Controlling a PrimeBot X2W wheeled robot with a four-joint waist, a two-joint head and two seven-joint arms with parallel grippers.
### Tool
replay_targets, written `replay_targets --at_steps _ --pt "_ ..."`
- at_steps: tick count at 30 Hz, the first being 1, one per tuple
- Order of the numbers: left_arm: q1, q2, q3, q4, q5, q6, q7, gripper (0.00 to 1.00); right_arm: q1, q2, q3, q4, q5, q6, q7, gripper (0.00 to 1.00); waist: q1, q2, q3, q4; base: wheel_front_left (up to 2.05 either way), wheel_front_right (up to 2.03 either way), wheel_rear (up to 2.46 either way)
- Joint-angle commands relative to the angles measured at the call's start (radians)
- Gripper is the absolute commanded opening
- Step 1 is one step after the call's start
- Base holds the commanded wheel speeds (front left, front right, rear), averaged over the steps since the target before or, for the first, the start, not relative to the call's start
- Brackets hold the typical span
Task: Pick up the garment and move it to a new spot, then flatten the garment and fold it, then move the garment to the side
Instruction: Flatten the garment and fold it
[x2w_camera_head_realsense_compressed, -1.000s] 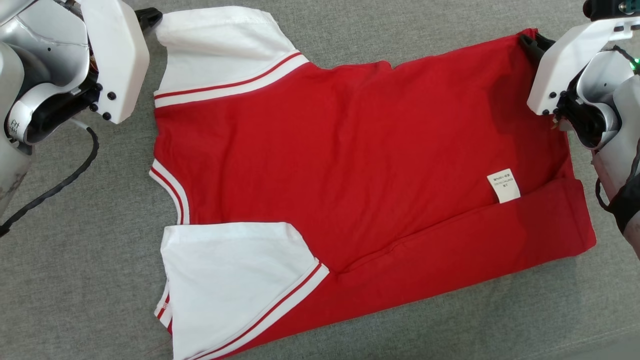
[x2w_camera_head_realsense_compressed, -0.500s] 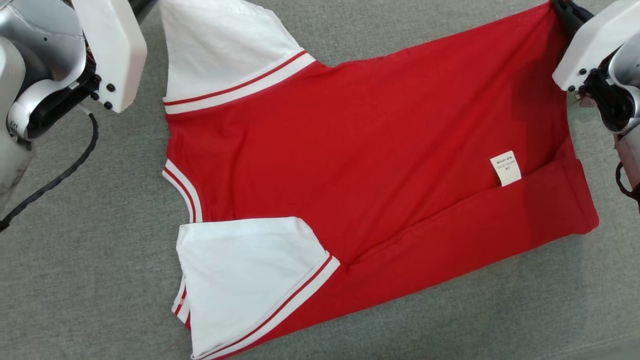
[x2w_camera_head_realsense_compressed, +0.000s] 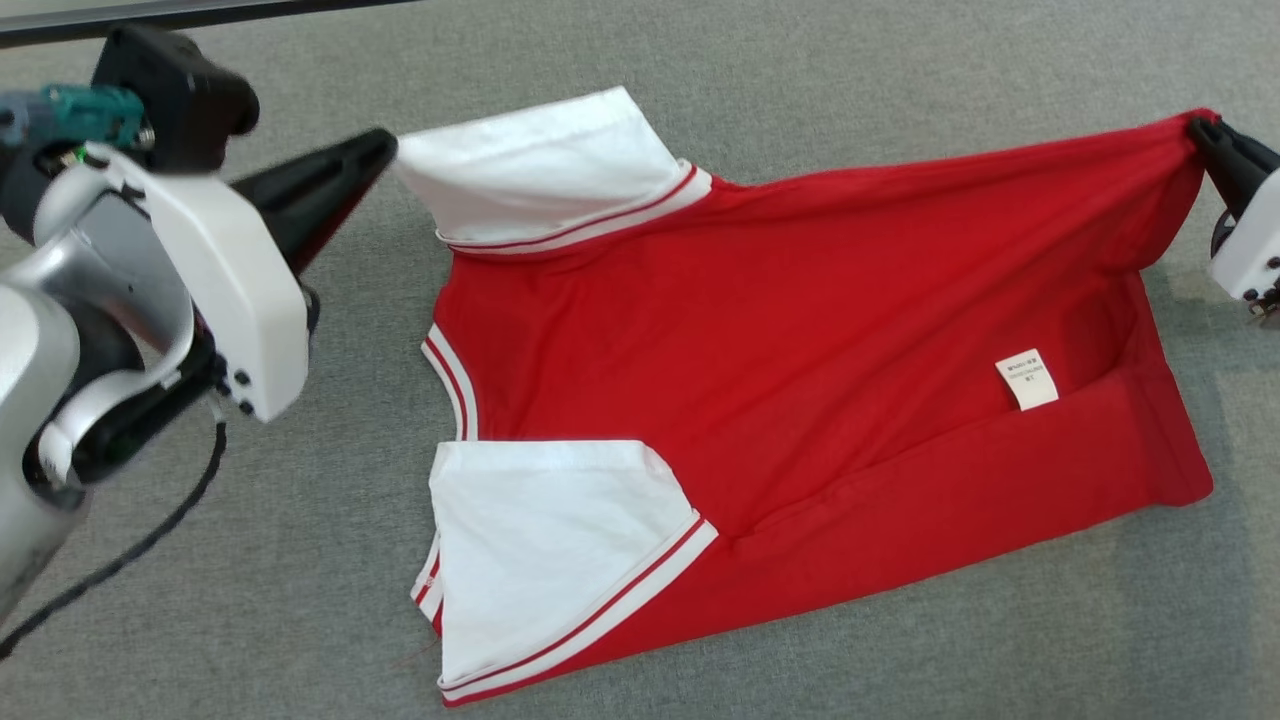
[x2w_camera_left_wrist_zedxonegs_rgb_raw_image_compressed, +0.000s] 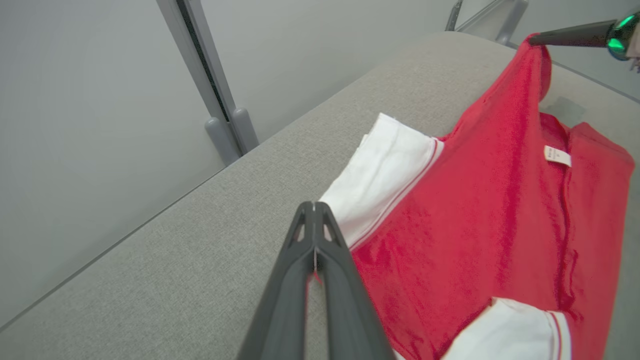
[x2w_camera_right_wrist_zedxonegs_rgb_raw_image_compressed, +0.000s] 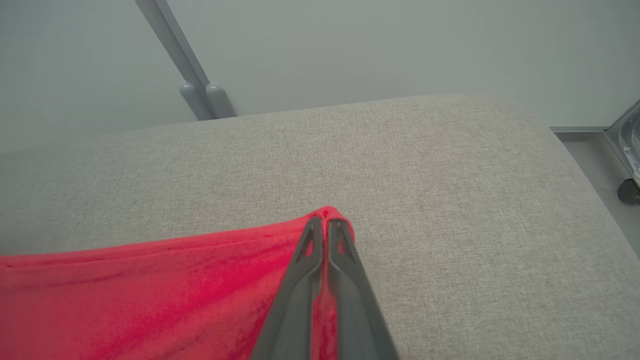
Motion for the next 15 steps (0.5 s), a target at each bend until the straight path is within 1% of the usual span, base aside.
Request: replay_targets --at_steps 1,7,12,15 --pt "0.044 0.018 0.007 -0.038 -0.017 0.016 -0.011 0.00 0.034 -0.022 -0.005 -0.024 0.009 0.000 0.010 0.00 0.0000 0.0000 -0.024 0.019 0.00 0.00 0.00" --pt "0.216 0.092 0.021 -0.221 -0.067 0.104 -0.048 0.00 0.163 -0.083 -0.045 -0.145 0.036 0.000 0.030 0.00 0.0000 0.0000 -0.062 0.036 0.00 0.00 0.00" --pt "0.366 0.137 0.010 -0.356 -0.097 0.189 -0.084 0.00 0.284 -0.111 -0.099 -0.231 0.038 0.000 0.055 0.00 0.0000 0.0000 -0.081 0.045 0.00 0.00 0.00" --pt "0.455 0.163 0.003 -0.421 -0.113 0.240 -0.113 0.00 0.361 -0.111 -0.142 -0.267 0.028 0.000 0.065 0.00 0.0000 0.0000 -0.087 0.048 0.00 0.00 0.00"
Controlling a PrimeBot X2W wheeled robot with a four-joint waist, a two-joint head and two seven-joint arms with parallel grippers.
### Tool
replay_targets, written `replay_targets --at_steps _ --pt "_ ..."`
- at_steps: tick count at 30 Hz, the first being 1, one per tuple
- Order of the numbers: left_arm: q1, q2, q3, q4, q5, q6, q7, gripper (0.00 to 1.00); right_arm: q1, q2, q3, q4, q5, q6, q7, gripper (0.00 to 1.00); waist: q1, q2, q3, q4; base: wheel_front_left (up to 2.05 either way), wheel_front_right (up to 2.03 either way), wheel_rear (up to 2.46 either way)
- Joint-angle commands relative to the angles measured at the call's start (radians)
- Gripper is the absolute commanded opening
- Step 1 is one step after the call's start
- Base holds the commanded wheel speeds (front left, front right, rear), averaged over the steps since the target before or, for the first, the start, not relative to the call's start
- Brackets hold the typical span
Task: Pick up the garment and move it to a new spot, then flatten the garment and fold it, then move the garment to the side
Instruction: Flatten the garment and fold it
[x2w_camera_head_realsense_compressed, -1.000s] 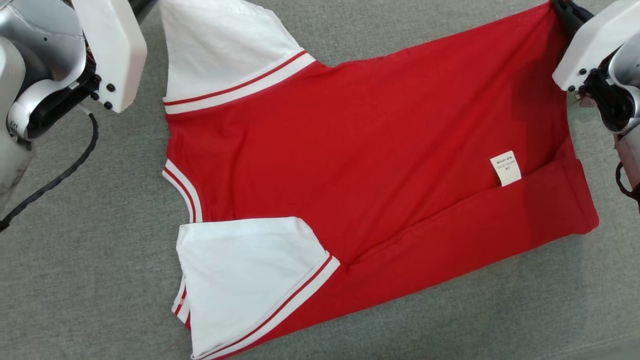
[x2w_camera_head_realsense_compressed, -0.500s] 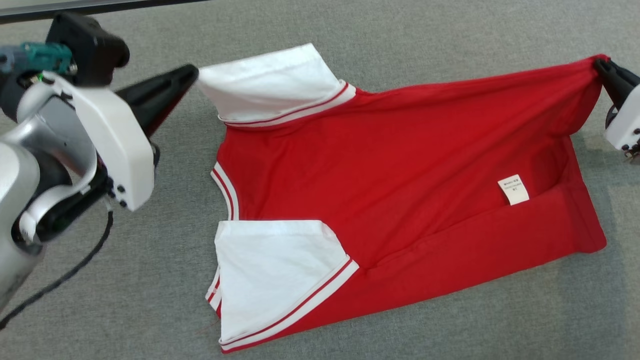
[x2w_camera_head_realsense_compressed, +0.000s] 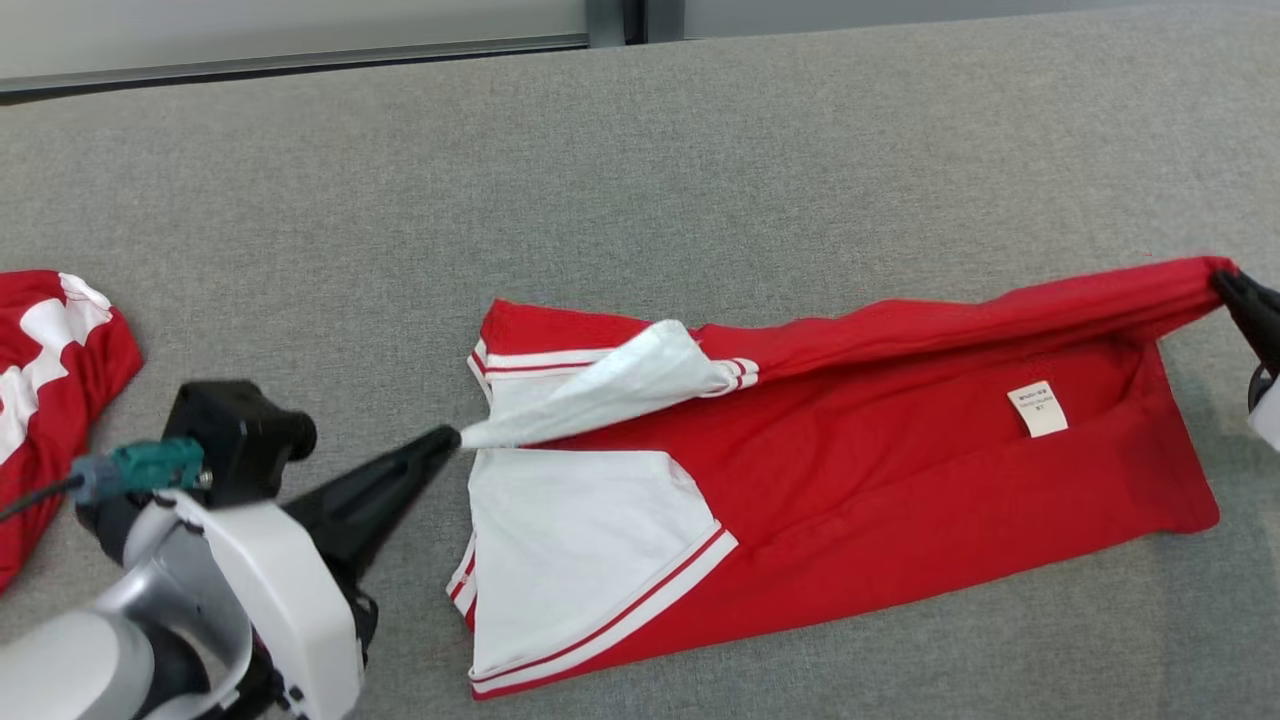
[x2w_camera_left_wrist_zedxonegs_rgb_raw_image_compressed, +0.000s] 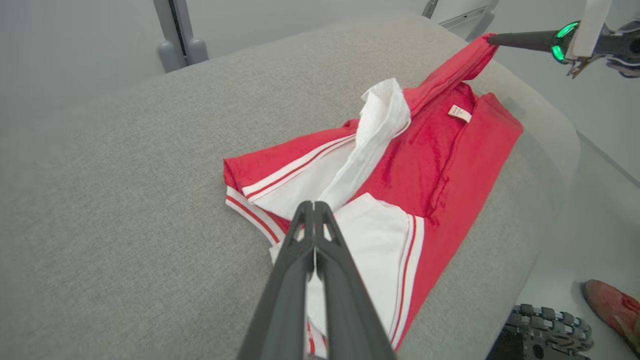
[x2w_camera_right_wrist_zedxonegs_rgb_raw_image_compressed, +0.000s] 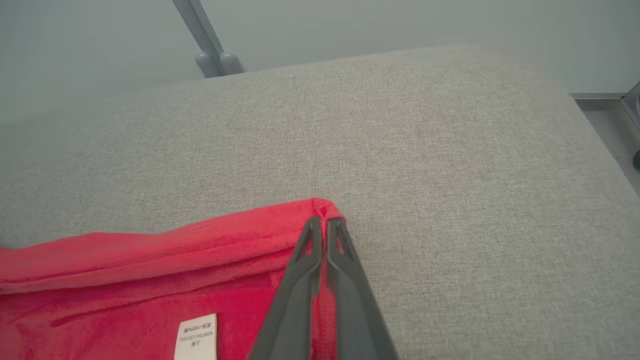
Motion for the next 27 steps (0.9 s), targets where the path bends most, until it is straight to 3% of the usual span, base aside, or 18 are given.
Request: replay_targets --at_steps 1,7,12,13,14,15,16,17,18,19,27 --pt "0.044 0.014 -0.001 -0.023 -0.015 0.024 -0.017 0.00 0.048 0.001 -0.024 -0.016 -0.006 0.000 0.011 0.00 0.0000 -0.0001 -0.002 0.004 0.00 0.00 0.00" --pt "0.178 0.009 -0.038 -0.086 -0.014 0.095 -0.074 0.00 0.203 0.023 -0.130 -0.061 -0.021 0.000 0.042 0.00 0.0000 -0.0001 0.001 0.021 0.00 0.00 0.00" --pt "0.244 -0.056 -0.092 -0.026 0.014 0.108 -0.128 0.00 0.271 0.078 -0.194 -0.052 -0.077 0.000 0.060 0.00 0.0000 -0.0001 0.007 0.024 0.00 0.00 0.00" --pt "0.253 -0.080 -0.104 -0.008 0.020 0.106 -0.143 0.00 0.276 0.094 -0.207 -0.047 -0.083 0.000 0.062 0.15 0.0000 -0.0001 0.008 0.022 0.00 0.00 0.00" --pt "0.261 -0.099 -0.109 0.010 0.022 0.110 -0.159 0.00 0.279 0.108 -0.215 -0.042 -0.089 0.000 0.063 0.22 0.0000 -0.0001 0.008 0.021 0.00 0.00 0.00" --pt "0.267 -0.117 -0.117 0.033 0.027 0.111 -0.173 0.00 0.284 0.119 -0.222 -0.036 -0.098 0.000 0.061 0.38 0.0000 -0.0001 0.007 0.021 0.00 0.00 0.00" --pt "0.273 -0.136 -0.122 0.058 0.038 0.110 -0.192 0.01 0.287 0.131 -0.235 -0.033 -0.106 0.000 0.053 0.91 0.0000 -0.0001 0.007 0.021 0.00 0.00 0.00" --pt "0.280 -0.161 -0.124 0.081 0.041 0.114 -0.214 0.40 0.293 0.144 -0.248 -0.032 -0.107 0.000 0.045 1.00 0.0000 -0.0001 0.005 0.021 0.00 0.00 0.00" --pt "0.286 -0.181 -0.131 0.102 0.052 0.109 -0.234 0.51 0.303 0.154 -0.261 -0.034 -0.109 0.000 0.036 1.00 0.0000 -0.0001 0.002 0.022 0.00 0.00 0.00" --pt "0.290 -0.203 -0.128 0.122 0.060 0.114 -0.263 0.98 0.316 0.164 -0.276 -0.041 -0.106 0.000 0.027 1.00 0.0000 -0.0001 -0.001 0.022 0.00 0.00 0.00" --pt "0.349 -0.344 -0.081 0.236 0.108 0.154 -0.504 1.00 0.450 0.210 -0.380 -0.135 -0.072 0.000 -0.063 1.00 0.0000 -0.0001 -0.037 0.029 0.00 0.00 0.00"
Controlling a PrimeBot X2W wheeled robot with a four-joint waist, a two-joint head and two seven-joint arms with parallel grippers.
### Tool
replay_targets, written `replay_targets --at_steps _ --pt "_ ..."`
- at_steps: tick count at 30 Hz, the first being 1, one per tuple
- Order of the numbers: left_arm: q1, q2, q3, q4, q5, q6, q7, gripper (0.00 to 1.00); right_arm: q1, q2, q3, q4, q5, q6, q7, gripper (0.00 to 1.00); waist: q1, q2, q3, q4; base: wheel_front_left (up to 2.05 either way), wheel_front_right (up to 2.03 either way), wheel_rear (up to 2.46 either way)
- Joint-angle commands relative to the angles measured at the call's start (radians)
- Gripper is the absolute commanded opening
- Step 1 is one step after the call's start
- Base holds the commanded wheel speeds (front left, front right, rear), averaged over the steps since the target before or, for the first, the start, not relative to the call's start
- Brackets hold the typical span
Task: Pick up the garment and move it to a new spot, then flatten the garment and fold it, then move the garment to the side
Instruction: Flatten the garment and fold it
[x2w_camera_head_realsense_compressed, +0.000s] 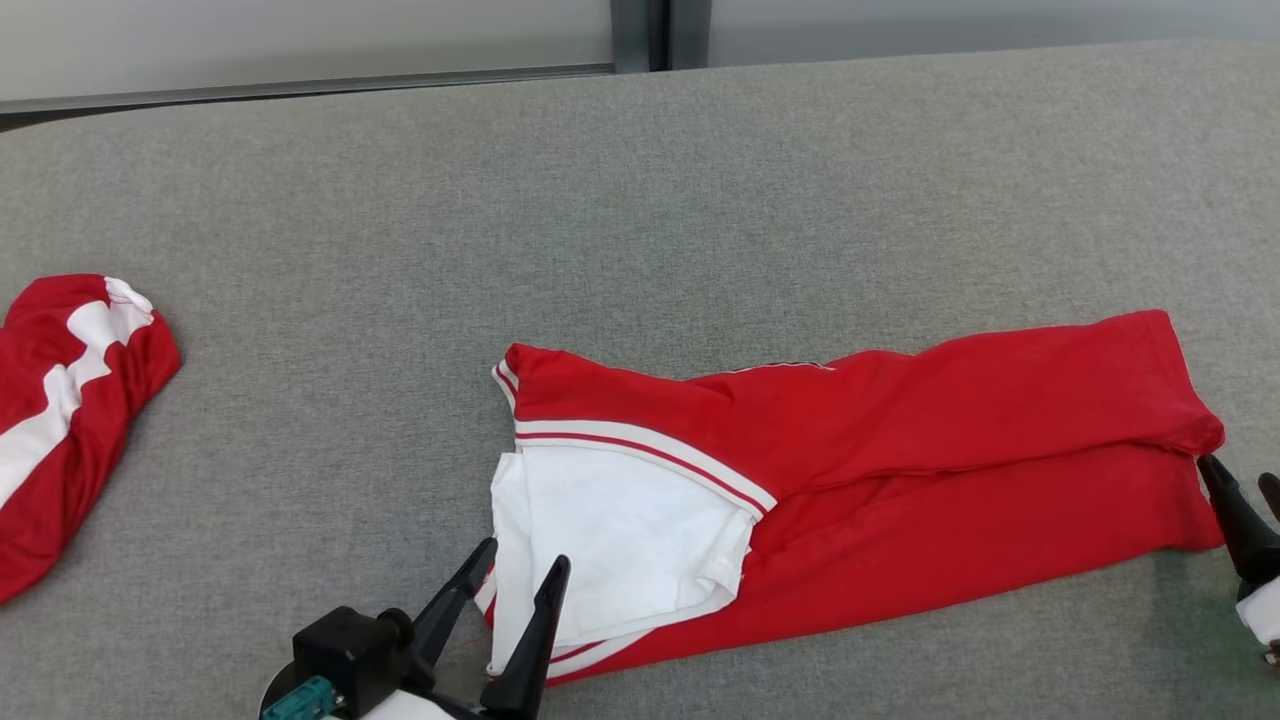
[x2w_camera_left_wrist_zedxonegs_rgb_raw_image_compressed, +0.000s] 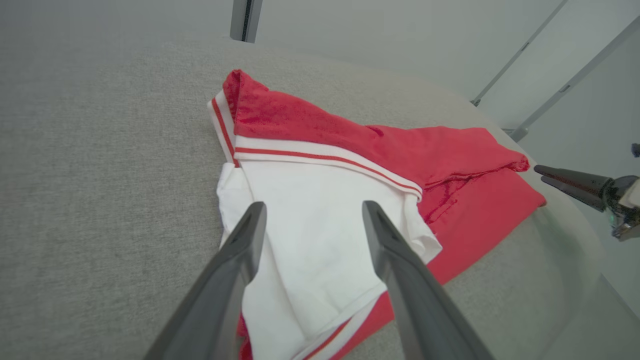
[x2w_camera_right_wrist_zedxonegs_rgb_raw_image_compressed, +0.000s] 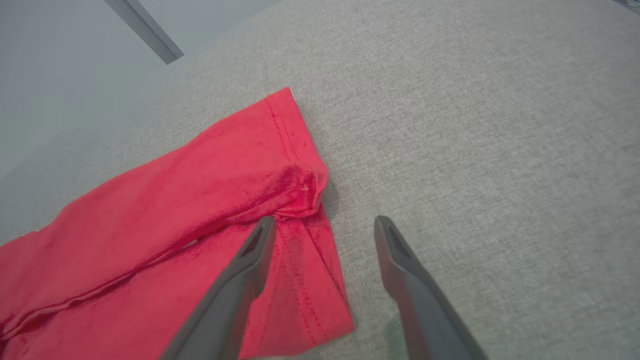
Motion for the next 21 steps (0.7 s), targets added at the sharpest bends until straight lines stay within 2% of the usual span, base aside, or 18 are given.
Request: replay_targets --at_steps 1,3,4,5,8,10,13,16,21 --pt "0.009 -0.012 0.012 0.012 0.020 0.011 -0.016 1.00 0.018 0.006 -0.012 -0.015 0.009 0.000 -0.015 1.00 0.0000 0.0000 -0.009 0.006 0.00 0.00 0.00" --pt "0.022 -0.054 0.037 0.043 0.058 0.032 -0.039 1.00 0.044 0.028 -0.054 -0.038 0.017 0.000 -0.049 1.00 0.0000 0.0000 -0.021 0.014 0.00 0.00 0.00" --pt "0.029 -0.100 0.080 0.073 0.116 0.055 -0.047 1.00 0.053 0.041 -0.090 -0.035 -0.003 0.000 -0.076 1.00 0.0000 0.0000 -0.032 0.028 0.00 0.00 0.00" --pt "0.029 -0.100 0.080 0.073 0.116 0.055 -0.047 1.00 0.053 0.041 -0.090 -0.035 -0.003 0.000 -0.076 1.00 0.0000 0.0000 -0.032 0.028 0.00 0.00 0.00" --pt "0.051 -0.190 0.176 0.090 0.251 0.075 -0.049 1.00 0.027 0.078 -0.138 0.003 -0.026 0.000 -0.095 1.00 0.0000 0.0000 -0.049 0.053 0.00 0.00 0.00" --pt "0.075 -0.237 0.226 0.105 0.331 0.062 -0.049 1.00 0.001 0.082 -0.161 0.045 -0.060 0.000 -0.094 1.00 0.0000 0.0000 -0.058 0.070 0.00 0.00 0.00" --pt "0.096 -0.298 0.265 0.127 0.409 0.017 -0.049 1.00 -0.044 0.086 -0.175 0.122 -0.126 0.000 -0.089 1.00 0.0000 0.0000 -0.065 0.094 0.00 0.00 0.00" --pt "0.122 -0.336 0.291 0.152 0.468 -0.029 -0.049 1.00 -0.086 0.076 -0.165 0.205 -0.208 0.000 -0.077 1.00 0.0000 0.0000 -0.069 0.115 0.00 0.00 0.00" --pt "0.147 -0.389 0.338 0.174 0.563 -0.069 -0.049 1.00 -0.129 0.087 -0.129 0.316 -0.286 0.000 -0.049 1.00 0.0000 0.0000 -0.075 0.134 0.00 0.00 0.00"
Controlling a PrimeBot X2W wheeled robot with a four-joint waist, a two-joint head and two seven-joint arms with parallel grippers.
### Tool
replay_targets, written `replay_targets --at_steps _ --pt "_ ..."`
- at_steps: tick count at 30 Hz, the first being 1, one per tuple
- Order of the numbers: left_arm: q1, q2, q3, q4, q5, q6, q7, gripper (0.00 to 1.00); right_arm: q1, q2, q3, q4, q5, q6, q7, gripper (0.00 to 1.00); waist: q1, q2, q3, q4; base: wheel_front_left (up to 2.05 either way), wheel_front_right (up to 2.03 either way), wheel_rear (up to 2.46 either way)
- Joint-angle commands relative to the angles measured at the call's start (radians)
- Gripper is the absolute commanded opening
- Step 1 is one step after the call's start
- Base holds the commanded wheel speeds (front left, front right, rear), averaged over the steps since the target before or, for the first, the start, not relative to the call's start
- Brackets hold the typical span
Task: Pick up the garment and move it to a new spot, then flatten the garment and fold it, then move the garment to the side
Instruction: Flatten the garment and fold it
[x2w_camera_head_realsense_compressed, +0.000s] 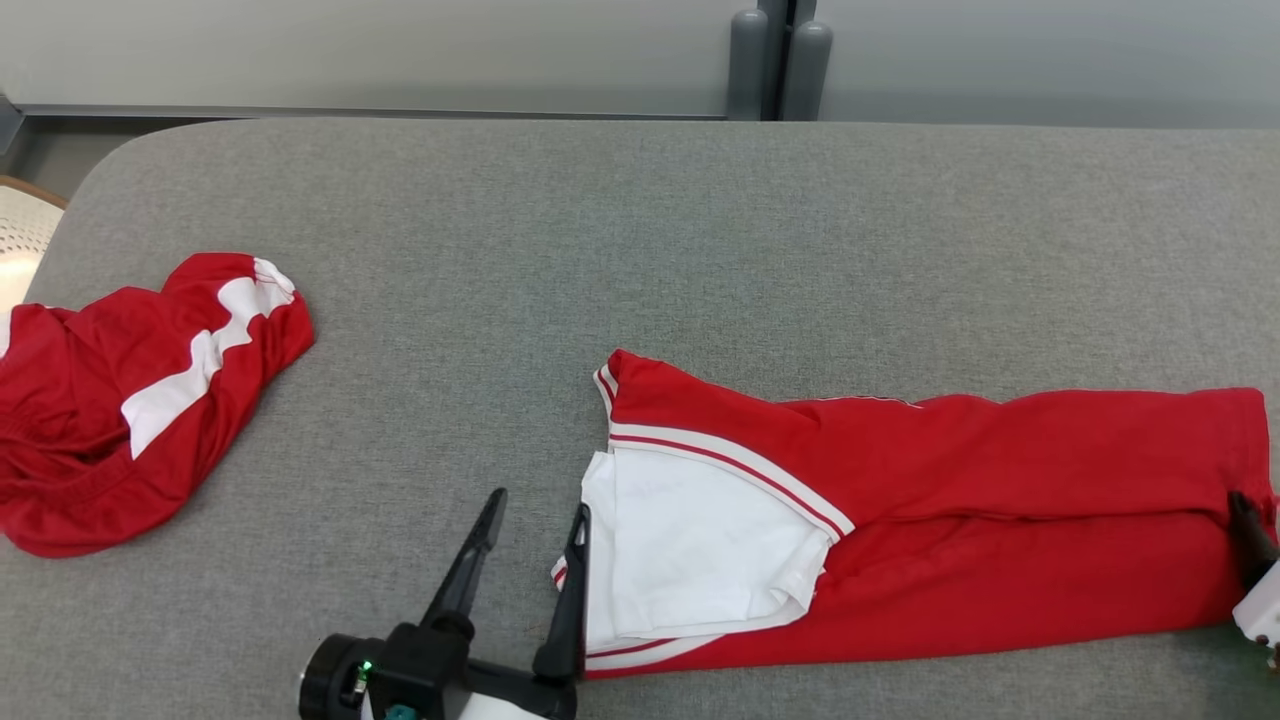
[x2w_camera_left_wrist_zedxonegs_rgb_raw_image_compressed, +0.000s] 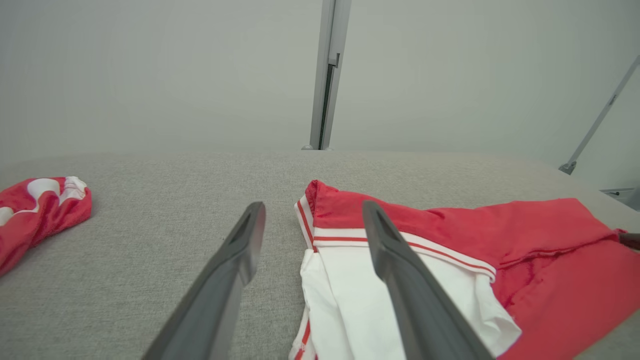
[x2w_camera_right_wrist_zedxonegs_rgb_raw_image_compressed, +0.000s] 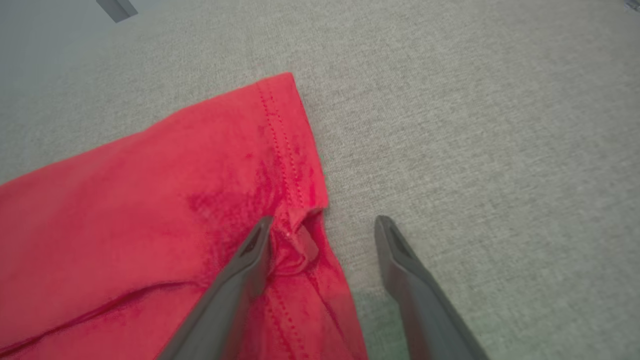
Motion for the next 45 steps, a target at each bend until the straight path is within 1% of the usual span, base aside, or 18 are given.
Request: replay_targets --at_steps 1,6,7,8,9,12,16,20,21,24,27,31,36,41,45 --pt "0.017 -0.010 0.009 0.005 0.015 -0.012 -0.004 1.00 -0.004 0.007 0.013 0.019 -0.009 0.000 0.014 1.00 0.0000 0.0000 -0.003 0.005 0.00 0.00 0.00" --pt "0.039 -0.045 0.055 0.013 0.065 -0.042 -0.005 1.00 0.004 0.048 0.064 0.069 0.001 0.000 0.061 1.00 0.0000 0.0000 -0.007 0.011 0.00 0.00 0.00" --pt "0.045 -0.051 0.066 0.014 0.074 -0.046 -0.005 1.00 0.007 0.053 0.073 0.070 0.007 0.002 0.064 0.48 0.0000 0.0000 -0.006 0.011 0.00 0.00 0.00" --pt "0.048 -0.056 0.076 0.014 0.082 -0.048 -0.005 1.00 0.007 0.056 0.080 0.065 0.014 0.002 0.058 0.21 0.0000 0.0000 -0.005 0.009 0.00 0.00 0.00" --pt "0.050 -0.061 0.086 0.013 0.089 -0.054 -0.005 1.00 0.007 0.055 0.082 0.064 0.020 0.002 0.052 0.00 0.0000 0.0000 -0.004 0.007 0.00 0.00 0.00" --pt "0.053 -0.070 0.115 0.013 0.107 -0.064 -0.005 1.00 0.012 0.024 0.084 0.069 0.022 -0.001 0.026 0.00 0.0000 0.0000 -0.002 -0.004 0.00 0.00 0.00" --pt "0.051 -0.080 0.157 0.016 0.136 -0.085 -0.005 1.00 0.002 -0.055 0.058 0.077 0.011 -0.003 -0.019 0.00 0.0000 0.0000 0.008 -0.032 0.00 0.00 0.00" --pt "0.046 -0.086 0.187 0.015 0.156 -0.099 -0.005 1.00 -0.019 -0.147 0.045 0.085 -0.042 -0.001 -0.057 0.00 0.0000 0.0000 0.017 -0.058 0.00 0.00 0.00" --pt "0.046 -0.086 0.187 0.015 0.156 -0.099 -0.005 1.00 -0.019 -0.147 0.045 0.085 -0.042 -0.001 -0.057 0.00 0.0000 0.0000 0.017 -0.058 0.00 0.00 0.00" --pt "0.050 -0.089 0.212 0.014 0.167 -0.103 -0.005 1.00 -0.048 -0.204 0.041 0.093 -0.088 -0.001 -0.074 0.00 0.0000 0.0000 0.021 -0.084 0.00 0.00 0.00" --pt "0.050 -0.092 0.230 0.022 0.178 -0.107 -0.005 1.00 -0.087 -0.228 0.052 0.075 -0.122 -0.001 -0.078 0.00 0.0000 0.0000 0.022 -0.113 0.00 0.00 0.00" --pt "0.041 -0.097 0.240 0.032 0.188 -0.117 -0.005 1.00 -0.128 -0.211 0.081 0.012 -0.147 -0.001 -0.054 0.00 0.0000 0.0000 0.019 -0.141 0.00 0.00 0.00" --pt "0.042 -0.102 0.245 0.044 0.194 -0.122 -0.005 1.00 -0.115 -0.149 0.097 -0.156 -0.193 -0.001 -0.003 0.00 0.0000 0.0000 0.008 -0.155 0.00 0.00 0.00" --pt "0.061 -0.106 0.251 0.061 0.190 -0.135 -0.005 1.00 -0.032 -0.055 0.079 -0.402 -0.281 -0.001 0.100 0.00 0.0000 0.0000 -0.010 -0.143 0.00 0.00 0.00" --pt "0.067 -0.109 0.249 0.071 0.191 -0.141 -0.005 1.00 0.063 0.042 0.079 -0.615 -0.344 -0.001 0.179 0.00 0.0000 0.0000 -0.023 -0.115 0.00 0.00 0.00"
